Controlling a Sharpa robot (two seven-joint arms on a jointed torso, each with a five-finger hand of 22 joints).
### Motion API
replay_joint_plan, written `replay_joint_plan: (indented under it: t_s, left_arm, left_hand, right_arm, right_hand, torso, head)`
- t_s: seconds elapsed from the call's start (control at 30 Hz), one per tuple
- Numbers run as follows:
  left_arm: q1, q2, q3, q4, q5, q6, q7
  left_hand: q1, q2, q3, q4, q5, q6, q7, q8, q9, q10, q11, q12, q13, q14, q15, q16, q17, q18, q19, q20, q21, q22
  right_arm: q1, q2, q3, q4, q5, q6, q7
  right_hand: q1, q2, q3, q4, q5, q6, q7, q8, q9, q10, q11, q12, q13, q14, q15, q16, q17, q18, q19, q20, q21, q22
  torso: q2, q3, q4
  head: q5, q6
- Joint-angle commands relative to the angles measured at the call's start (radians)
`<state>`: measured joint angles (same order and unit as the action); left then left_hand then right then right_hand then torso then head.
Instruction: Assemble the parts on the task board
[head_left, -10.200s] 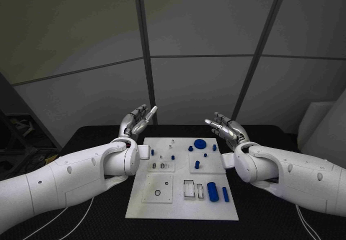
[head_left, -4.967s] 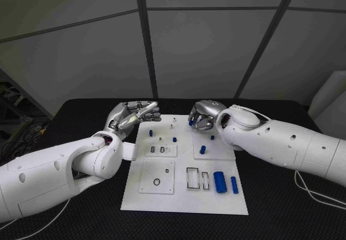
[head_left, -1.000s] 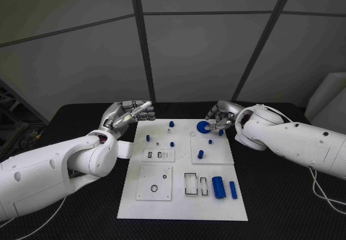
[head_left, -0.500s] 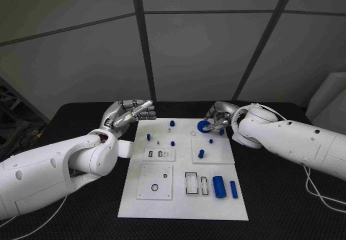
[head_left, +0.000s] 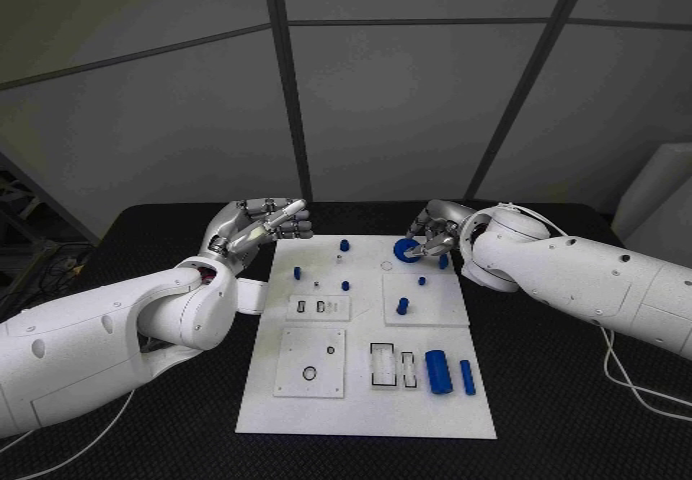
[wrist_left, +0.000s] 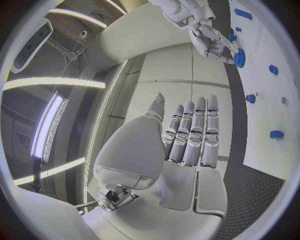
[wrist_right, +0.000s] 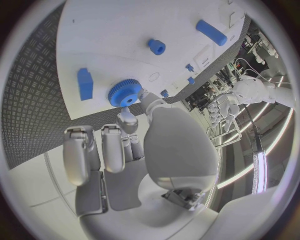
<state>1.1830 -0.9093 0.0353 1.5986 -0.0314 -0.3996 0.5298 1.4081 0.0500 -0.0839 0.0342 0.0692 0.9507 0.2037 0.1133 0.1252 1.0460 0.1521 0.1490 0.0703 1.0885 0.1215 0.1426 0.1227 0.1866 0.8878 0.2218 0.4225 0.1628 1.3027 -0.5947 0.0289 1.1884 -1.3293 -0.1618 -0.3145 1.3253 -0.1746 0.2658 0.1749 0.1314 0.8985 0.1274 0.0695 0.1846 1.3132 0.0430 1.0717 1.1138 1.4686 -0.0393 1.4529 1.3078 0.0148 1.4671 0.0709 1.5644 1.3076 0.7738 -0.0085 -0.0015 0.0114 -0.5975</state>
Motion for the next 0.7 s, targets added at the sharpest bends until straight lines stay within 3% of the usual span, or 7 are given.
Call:
replay_joint_plan:
  t_s: [0.03,0.7]
  left_arm:
    - [0.002,0.001,0.001,0.0,-0.001,0.013,0.002]
    - [0.001,0.002,0.001,-0.002,-0.001,0.016,-0.001]
  left_hand:
    - [-0.007,0.007,-0.004,-0.001,-0.004,0.001,0.005,-0.007,-0.001,0.0,0.008,-0.006,-0.002,-0.004,0.0,-0.007,0.001,-0.006,0.0,0.004,0.004,-0.002]
    - [-0.007,0.007,-0.004,-0.001,-0.004,0.001,0.005,-0.007,-0.001,0.0,0.008,-0.006,-0.002,-0.004,0.0,-0.007,0.001,-0.006,0.0,0.004,0.004,-0.002]
  right_arm:
    - [0.0,0.002,-0.001,-0.004,-0.008,0.025,-0.01]
    - [0.0,0.016,-0.001,-0.021,-0.06,0.074,-0.012]
  right_hand:
    - [0.011,-0.001,0.001,0.003,0.003,-0.01,0.001,-0.004,0.002,0.005,-0.001,0.008,0.003,0.055,0.006,0.006,0.022,-0.015,0.104,0.008,0.006,0.263]
    - [0.039,-0.006,0.004,-0.006,0.004,-0.023,0.003,-0.006,0.009,0.001,0.001,0.017,0.019,0.056,0.008,0.011,0.032,-0.015,0.104,0.01,0.006,0.263]
  torso:
    - [0.0,0.0006,-0.0008]
    - [0.001,0.0007,-0.0005]
  head:
    - [0.001,0.0]
    - [0.0,-0.006]
